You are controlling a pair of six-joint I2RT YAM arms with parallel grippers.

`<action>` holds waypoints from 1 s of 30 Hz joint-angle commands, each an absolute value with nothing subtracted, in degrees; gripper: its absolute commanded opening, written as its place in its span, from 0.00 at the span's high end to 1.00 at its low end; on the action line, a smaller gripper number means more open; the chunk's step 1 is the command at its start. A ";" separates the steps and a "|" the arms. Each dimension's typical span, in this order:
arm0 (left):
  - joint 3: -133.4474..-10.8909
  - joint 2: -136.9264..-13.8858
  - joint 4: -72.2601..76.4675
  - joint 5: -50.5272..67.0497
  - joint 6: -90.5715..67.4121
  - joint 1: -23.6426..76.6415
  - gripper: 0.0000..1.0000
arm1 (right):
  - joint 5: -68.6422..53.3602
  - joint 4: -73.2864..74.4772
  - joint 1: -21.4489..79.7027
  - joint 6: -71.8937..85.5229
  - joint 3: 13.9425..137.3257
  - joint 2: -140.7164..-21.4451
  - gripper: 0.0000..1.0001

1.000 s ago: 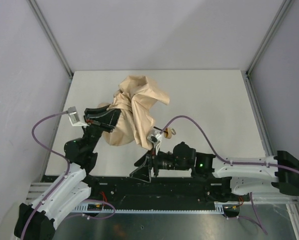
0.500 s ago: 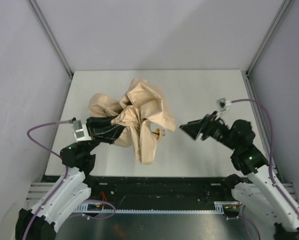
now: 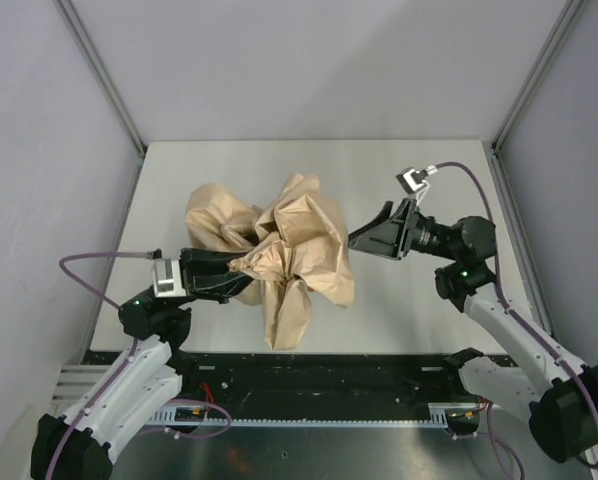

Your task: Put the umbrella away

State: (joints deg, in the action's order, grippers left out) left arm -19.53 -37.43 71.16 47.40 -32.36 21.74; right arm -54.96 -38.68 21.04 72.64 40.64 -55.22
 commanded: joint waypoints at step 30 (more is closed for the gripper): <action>-20.50 -47.93 87.24 16.86 -48.46 21.75 1.00 | -5.76 -22.75 67.56 40.07 51.34 -56.57 1.00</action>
